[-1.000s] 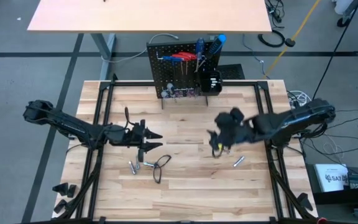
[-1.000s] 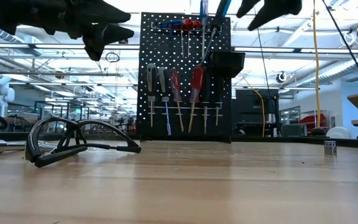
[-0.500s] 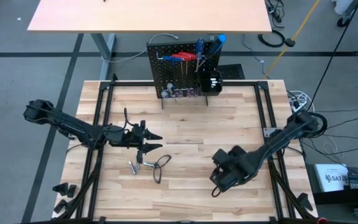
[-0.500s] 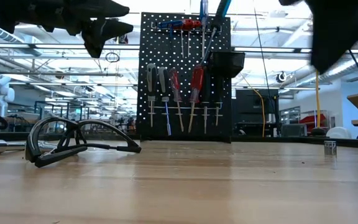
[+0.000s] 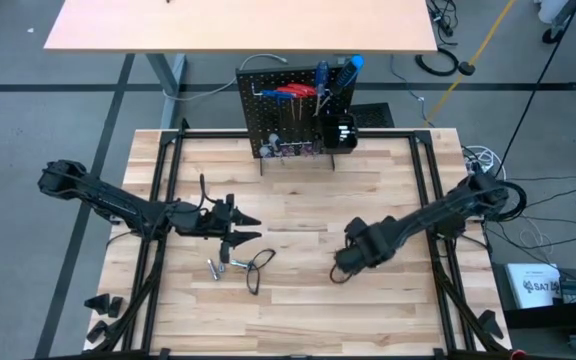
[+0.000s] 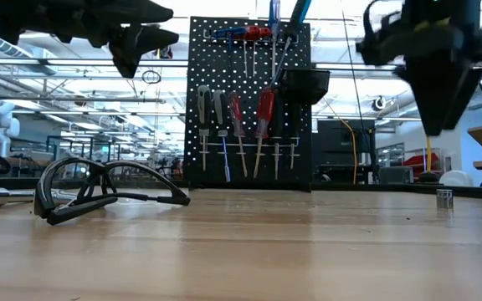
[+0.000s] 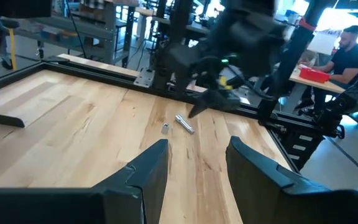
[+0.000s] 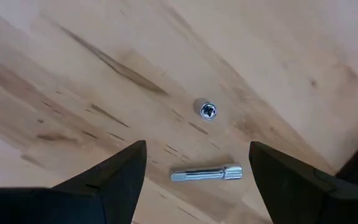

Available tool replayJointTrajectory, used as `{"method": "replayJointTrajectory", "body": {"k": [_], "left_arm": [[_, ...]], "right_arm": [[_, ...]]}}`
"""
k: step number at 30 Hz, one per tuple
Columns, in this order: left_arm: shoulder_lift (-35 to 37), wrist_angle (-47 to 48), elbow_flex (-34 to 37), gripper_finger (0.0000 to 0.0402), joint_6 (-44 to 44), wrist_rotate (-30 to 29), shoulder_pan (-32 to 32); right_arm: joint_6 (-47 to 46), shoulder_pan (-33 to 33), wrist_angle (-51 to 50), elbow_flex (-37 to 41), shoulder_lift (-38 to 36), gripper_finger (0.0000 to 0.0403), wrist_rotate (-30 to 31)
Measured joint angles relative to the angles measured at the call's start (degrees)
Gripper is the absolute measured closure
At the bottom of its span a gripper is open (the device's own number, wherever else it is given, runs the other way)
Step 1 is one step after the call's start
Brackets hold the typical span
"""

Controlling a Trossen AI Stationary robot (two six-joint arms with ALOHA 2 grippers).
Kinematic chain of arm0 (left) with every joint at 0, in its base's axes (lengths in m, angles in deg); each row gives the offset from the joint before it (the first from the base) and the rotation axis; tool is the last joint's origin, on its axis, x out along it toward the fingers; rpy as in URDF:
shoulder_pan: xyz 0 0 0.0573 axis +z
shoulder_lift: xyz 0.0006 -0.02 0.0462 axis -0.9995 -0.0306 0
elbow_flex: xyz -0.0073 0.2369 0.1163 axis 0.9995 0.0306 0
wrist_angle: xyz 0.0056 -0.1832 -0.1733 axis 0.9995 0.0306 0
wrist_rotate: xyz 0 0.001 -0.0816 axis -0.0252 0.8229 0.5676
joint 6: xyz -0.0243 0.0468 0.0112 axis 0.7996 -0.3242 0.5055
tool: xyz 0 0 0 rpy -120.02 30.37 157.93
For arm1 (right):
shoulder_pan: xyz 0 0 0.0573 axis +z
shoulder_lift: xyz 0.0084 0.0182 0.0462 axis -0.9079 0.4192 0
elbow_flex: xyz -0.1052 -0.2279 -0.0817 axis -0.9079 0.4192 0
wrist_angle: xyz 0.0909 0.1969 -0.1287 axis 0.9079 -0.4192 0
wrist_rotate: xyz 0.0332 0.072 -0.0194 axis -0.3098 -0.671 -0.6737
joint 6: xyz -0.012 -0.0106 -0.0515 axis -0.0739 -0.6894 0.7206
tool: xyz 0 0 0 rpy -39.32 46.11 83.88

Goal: Hang tools onto peg board
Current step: Put the socket into the black bin on the peg board

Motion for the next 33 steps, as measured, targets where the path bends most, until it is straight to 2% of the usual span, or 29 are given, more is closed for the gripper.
{"method": "replayJointTrajectory", "body": {"k": [5, 8, 16, 22, 33], "left_arm": [[0.0, 0.0, 0.0, 0.0237, -0.01, 0.01, -0.36], [0.0, 0.0, 0.0, 0.0237, -0.02, 0.01, -0.36], [0.0, 0.56, 0.0, 0.0237, -0.24, -0.05, -0.34], [0.0, 1.14, 0.0, 0.0237, -0.26, -0.82, -0.3], [0.0, 1.53, 0.0, 0.0237, -0.42, -1.47, -0.3]], "right_arm": [[6.07, -4.52, 12.11, 10.79, -4.5, 0.0129, -4.99], [6.32, -6.04, 18.05, 16.42, -6.72, 0.0129, -5.91], [5.26, -6.38, 28.83, 24.57, -7.41, 0.0129, -6.28], [4.32, -6.36, 30.01, 25.65, -7.41, 0.0135, -3.34], [3.22, -6.97, 30.07, 25.65, -7.41, 0.0221, -2.88]]}}
